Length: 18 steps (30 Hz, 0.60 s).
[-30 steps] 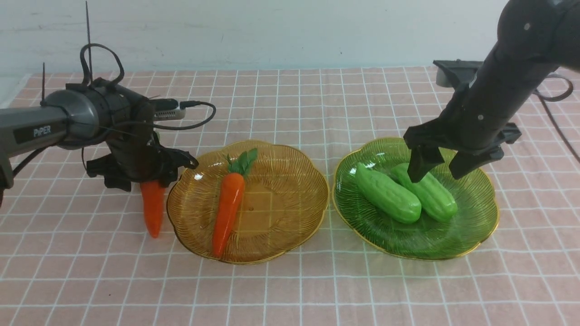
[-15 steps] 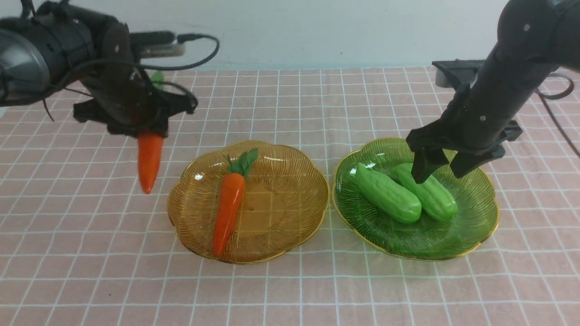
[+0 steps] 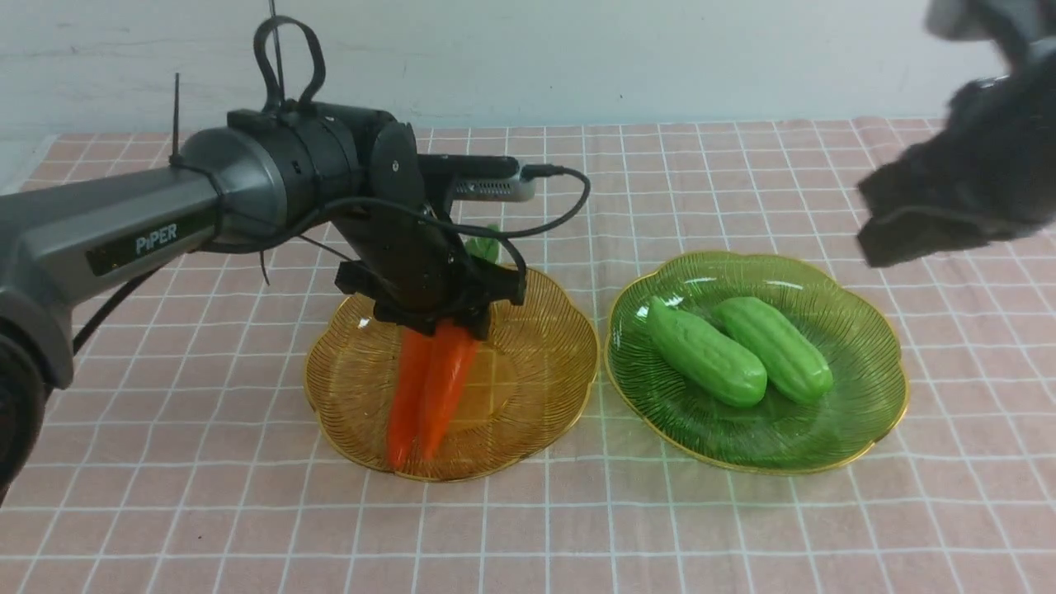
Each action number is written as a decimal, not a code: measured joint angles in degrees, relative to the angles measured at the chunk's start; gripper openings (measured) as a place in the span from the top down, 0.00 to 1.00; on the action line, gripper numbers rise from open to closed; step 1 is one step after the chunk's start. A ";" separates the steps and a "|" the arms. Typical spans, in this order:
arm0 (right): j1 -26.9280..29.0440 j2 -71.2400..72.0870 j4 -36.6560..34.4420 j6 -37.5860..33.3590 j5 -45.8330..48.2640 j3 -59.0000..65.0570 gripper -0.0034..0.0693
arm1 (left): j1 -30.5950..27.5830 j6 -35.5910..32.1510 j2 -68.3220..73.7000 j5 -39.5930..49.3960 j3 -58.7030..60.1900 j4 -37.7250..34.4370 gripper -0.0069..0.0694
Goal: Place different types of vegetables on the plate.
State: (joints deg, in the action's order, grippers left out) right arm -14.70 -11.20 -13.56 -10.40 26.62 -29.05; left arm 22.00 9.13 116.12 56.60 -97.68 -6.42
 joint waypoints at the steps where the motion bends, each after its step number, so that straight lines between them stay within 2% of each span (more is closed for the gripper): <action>1: 0.00 1.18 0.01 -0.27 -1.55 1.89 0.96 | 0.00 -0.34 0.00 1.31 -0.98 0.09 0.53; 2: 0.00 3.69 0.01 -0.88 -2.90 4.66 0.96 | 0.00 -0.85 0.00 2.75 -1.88 0.25 0.58; 5: 0.00 8.34 -0.01 -1.44 -5.64 11.51 0.96 | 0.00 -3.44 0.00 7.22 -5.73 0.84 0.84; 6: 0.00 8.77 -0.01 -1.49 -6.47 12.65 0.96 | 0.00 -3.78 0.00 8.12 -6.48 0.84 0.87; 11: 0.00 8.90 -0.01 -1.62 -9.53 13.96 0.96 | 0.00 -4.12 0.00 12.98 -11.10 0.86 0.91; 18: 0.00 8.90 -0.01 -1.74 -8.53 13.96 0.96 | 0.00 -4.12 0.00 13.84 -13.77 0.91 0.91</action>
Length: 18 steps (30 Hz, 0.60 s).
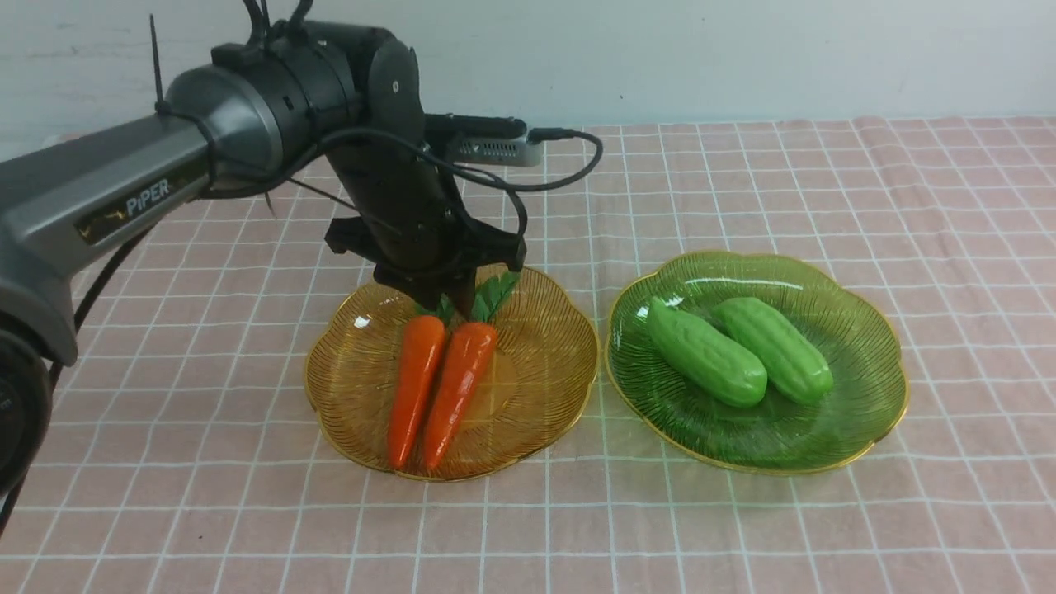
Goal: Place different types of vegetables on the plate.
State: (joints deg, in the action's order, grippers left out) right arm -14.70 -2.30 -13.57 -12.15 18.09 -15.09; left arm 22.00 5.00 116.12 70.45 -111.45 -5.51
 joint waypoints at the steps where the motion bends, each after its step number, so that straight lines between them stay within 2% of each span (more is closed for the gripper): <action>1: 0.00 0.00 -0.05 -0.20 0.36 0.00 0.96 | 0.00 0.00 0.00 -0.01 0.00 0.00 0.91; 18: 0.00 1.24 -0.05 -0.45 1.09 1.57 0.96 | 0.00 -0.91 -2.15 0.13 -0.06 1.93 0.91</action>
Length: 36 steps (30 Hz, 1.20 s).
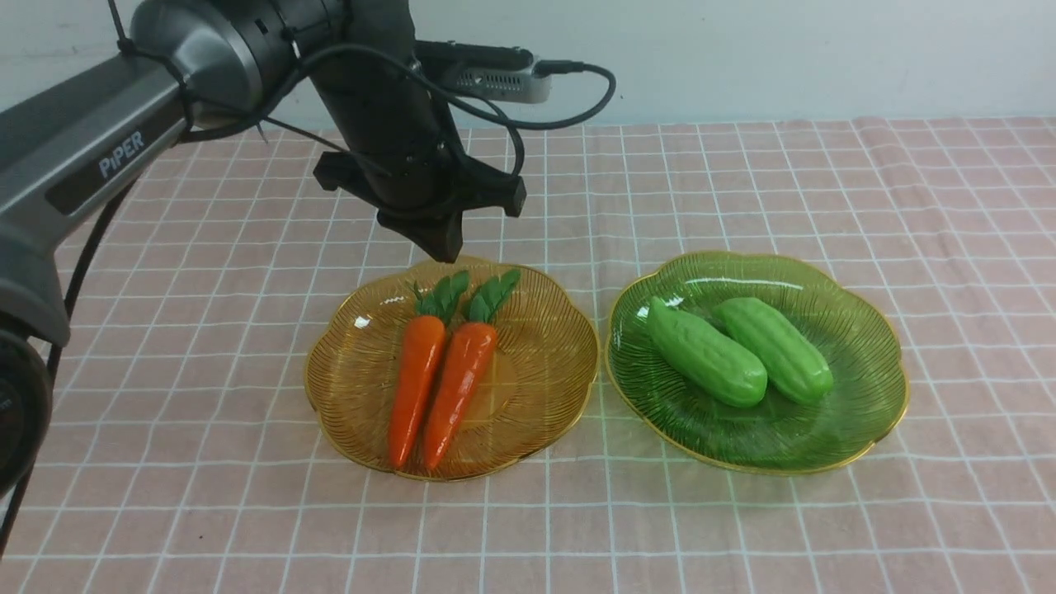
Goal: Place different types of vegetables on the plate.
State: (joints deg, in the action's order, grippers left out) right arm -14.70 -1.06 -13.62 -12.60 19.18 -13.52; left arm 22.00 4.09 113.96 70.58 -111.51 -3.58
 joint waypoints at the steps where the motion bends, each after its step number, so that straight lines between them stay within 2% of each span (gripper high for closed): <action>1: 0.00 0.52 0.00 0.00 -0.08 0.84 0.96 | 0.00 -0.10 0.00 0.00 0.00 0.16 0.91; 5: 0.72 1.53 0.10 -0.05 -0.01 3.69 0.96 | 0.00 -0.11 0.00 0.11 0.00 0.62 0.91; 11: 5.45 1.60 0.26 -0.10 0.58 8.82 0.96 | 0.00 -0.18 -0.31 0.31 0.00 1.25 0.91; 16: 7.37 1.60 4.27 -0.10 0.89 13.35 0.96 | 0.02 -0.42 -3.39 0.53 0.00 3.58 0.91; 20: 7.52 1.60 7.54 -0.10 2.19 15.00 0.96 | 0.02 -0.62 -7.78 0.82 0.00 4.67 0.91; 25: 7.84 1.60 6.99 -0.15 2.75 15.06 0.96 | 0.06 -0.81 -14.03 0.97 0.00 4.82 0.91; 31: 11.07 1.60 6.99 -0.09 2.77 15.06 0.96 | 0.06 -1.13 -21.20 1.20 0.15 4.87 0.91; 36: 11.24 1.60 6.99 -0.09 2.77 15.06 0.96 | 0.06 -1.58 -27.94 1.20 6.89 4.87 0.91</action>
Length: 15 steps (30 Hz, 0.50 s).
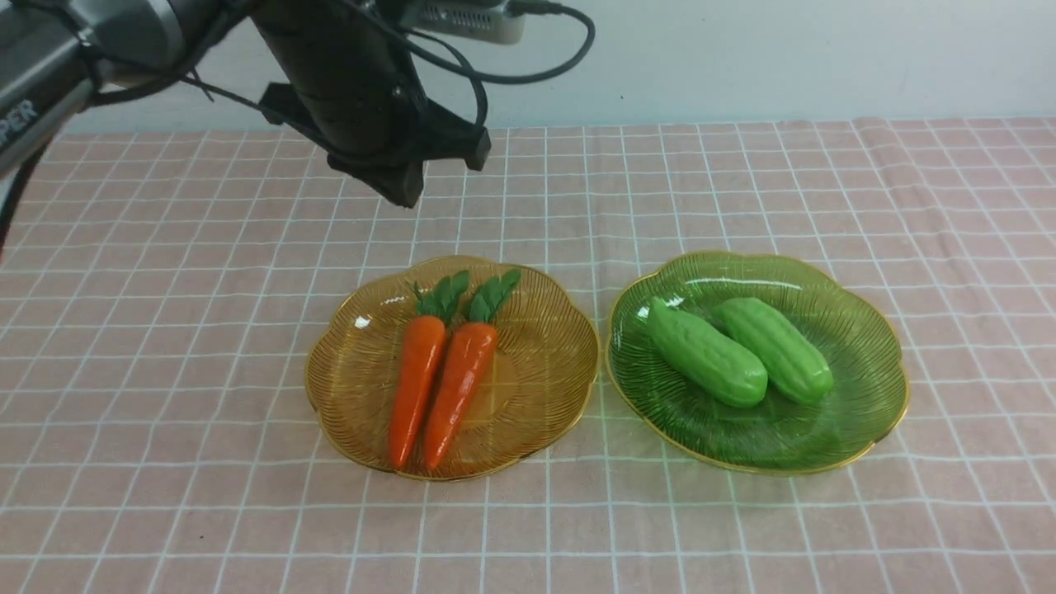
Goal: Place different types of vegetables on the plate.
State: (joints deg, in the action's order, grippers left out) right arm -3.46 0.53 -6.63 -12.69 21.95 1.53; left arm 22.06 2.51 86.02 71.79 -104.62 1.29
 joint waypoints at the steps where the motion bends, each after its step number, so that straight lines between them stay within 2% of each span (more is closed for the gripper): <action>1: 0.00 0.00 0.00 0.00 0.00 0.00 0.96 | 0.00 -0.39 -3.21 0.00 4.99 0.27 0.91; 6: 0.00 0.00 0.00 0.00 0.04 0.00 0.96 | 0.00 -0.53 -14.41 -0.31 19.57 0.50 0.91; 8: 0.00 0.00 0.00 0.00 0.04 0.00 0.96 | 0.00 -0.53 -21.40 -4.00 28.95 0.50 0.91; 9: 0.00 0.00 -0.08 0.00 0.04 0.00 0.96 | 0.00 -0.53 -26.14 -7.92 34.07 0.08 0.91; 12: 0.00 0.00 -0.13 0.00 0.04 0.00 0.96 | 0.00 0.88 -38.48 -27.86 52.46 -2.31 0.91; 15: 0.00 0.00 -0.18 0.00 0.04 0.00 0.96 | 0.00 3.98 -44.79 -43.34 65.92 -4.85 0.91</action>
State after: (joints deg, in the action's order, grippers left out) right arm -3.46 0.53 -6.81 -12.69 22.00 1.53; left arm 22.06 6.49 41.23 28.45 -38.69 -3.56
